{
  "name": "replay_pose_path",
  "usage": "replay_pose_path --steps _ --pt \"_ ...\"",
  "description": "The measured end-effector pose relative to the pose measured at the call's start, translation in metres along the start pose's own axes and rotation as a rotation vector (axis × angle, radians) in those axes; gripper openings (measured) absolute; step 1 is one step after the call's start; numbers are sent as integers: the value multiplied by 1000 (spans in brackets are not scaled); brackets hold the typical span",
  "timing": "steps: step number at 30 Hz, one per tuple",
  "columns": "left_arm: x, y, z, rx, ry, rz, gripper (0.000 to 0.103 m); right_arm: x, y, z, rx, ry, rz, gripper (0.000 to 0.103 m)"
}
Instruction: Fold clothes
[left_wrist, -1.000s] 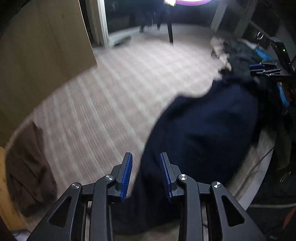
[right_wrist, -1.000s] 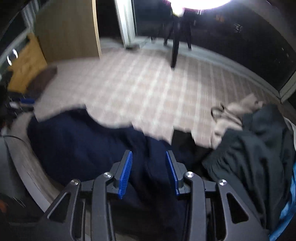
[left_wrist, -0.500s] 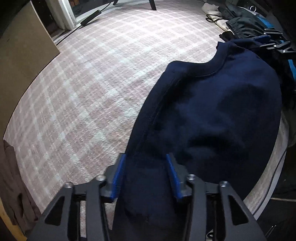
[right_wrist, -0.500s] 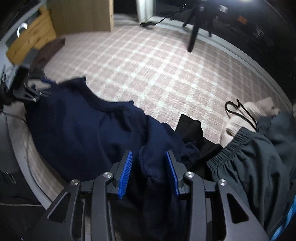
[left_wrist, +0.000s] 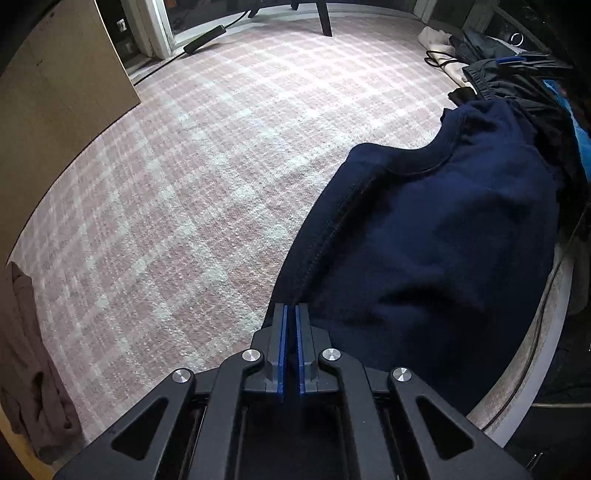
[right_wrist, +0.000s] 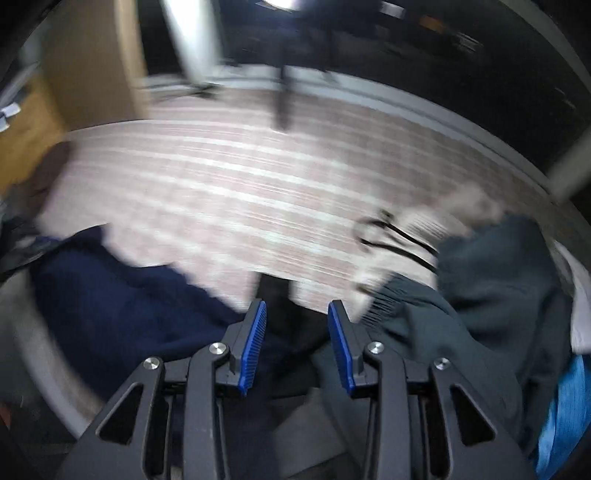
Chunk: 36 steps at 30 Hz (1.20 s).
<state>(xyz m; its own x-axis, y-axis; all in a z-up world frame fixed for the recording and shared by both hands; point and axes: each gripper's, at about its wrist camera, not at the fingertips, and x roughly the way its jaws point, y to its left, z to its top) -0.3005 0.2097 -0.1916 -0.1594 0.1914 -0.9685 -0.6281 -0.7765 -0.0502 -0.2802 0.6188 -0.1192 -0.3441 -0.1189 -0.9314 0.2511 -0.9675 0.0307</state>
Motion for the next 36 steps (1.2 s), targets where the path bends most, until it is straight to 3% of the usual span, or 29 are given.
replay_pose_path --steps 1,3,4,7,9,10,11,12,13,14,16,22,25,29,32,36 --pt "0 -1 -1 1 3 -2 4 1 11 -1 -62 8 3 38" --pt "1 -2 -3 3 8 -6 4 3 34 -5 -190 27 6 53" --pt "1 -2 -4 4 11 -9 4 9 43 -7 -236 51 -7 56" --pt "1 -4 -7 8 21 -19 4 39 57 -12 -311 144 -53 57" --pt "1 -7 -10 27 33 -30 7 53 51 -16 -290 186 -24 56" --pt "0 -9 -12 42 36 -34 16 57 46 -18 -266 202 -3 56" --pt "0 -12 -15 62 35 -27 24 57 44 -20 -245 203 12 47" --pt "1 -14 -18 78 27 -13 38 56 43 -23 -223 203 27 21" --pt "1 -16 -21 90 17 3 37 53 43 -24 -214 199 24 11" --pt "0 -17 -23 89 3 1 33 47 44 -25 -205 181 21 11" --pt "-2 -16 -24 68 -14 17 4 33 47 -26 -194 143 23 11" --pt "-51 -17 -31 18 -101 34 4 -19 62 -27 -195 11 -10 11" --pt "-103 -14 -35 -5 -176 108 4 -52 63 -26 -159 -78 -84 10" --pt "-199 -16 -38 -37 -364 205 4 -119 75 -20 -148 -246 -164 10" --pt "-285 7 -38 -31 -543 275 4 -192 90 -14 -151 -418 -243 10" --pt "-397 4 -42 -22 -727 428 4 -308 121 -12 -166 -658 -316 10"
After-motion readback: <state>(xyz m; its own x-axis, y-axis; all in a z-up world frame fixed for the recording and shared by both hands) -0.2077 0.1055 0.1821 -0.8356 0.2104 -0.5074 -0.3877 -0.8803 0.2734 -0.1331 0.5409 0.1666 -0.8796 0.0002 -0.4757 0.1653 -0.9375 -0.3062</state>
